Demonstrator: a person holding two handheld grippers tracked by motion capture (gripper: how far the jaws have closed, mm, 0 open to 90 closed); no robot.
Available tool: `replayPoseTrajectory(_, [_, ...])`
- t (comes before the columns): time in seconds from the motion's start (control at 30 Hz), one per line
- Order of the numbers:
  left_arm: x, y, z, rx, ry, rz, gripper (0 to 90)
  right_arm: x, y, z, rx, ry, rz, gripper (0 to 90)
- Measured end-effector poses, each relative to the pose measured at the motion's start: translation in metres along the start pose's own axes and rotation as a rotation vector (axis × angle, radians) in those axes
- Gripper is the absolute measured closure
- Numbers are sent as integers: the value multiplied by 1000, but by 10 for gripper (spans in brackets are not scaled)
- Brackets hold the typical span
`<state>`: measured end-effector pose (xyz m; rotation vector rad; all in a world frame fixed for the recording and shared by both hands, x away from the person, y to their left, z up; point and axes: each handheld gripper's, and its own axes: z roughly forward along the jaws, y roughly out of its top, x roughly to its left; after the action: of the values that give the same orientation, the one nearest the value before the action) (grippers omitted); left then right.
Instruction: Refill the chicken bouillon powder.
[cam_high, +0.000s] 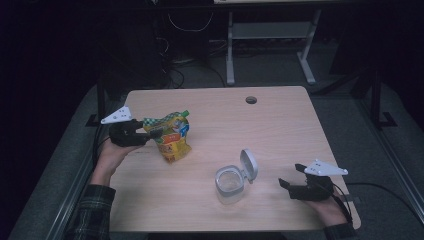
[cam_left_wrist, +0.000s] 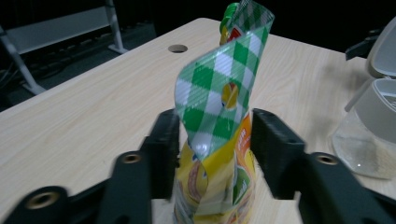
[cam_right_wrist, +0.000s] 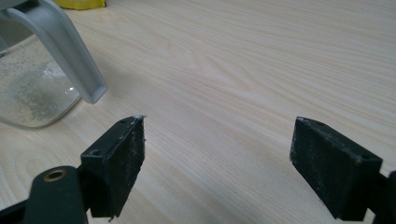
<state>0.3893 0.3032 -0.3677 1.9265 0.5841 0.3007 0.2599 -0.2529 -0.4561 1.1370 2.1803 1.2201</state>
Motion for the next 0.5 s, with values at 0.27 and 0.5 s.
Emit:
replayPoseTrajectory(0.27, [2, -2, -5, -8, -35, -9, 800, 1, 0, 0, 4, -2, 1, 178])
replayPoseTrajectory(0.5, [2, -3, -4, -5, -83, -27, 889, 1, 0, -1, 4, -2, 0, 196])
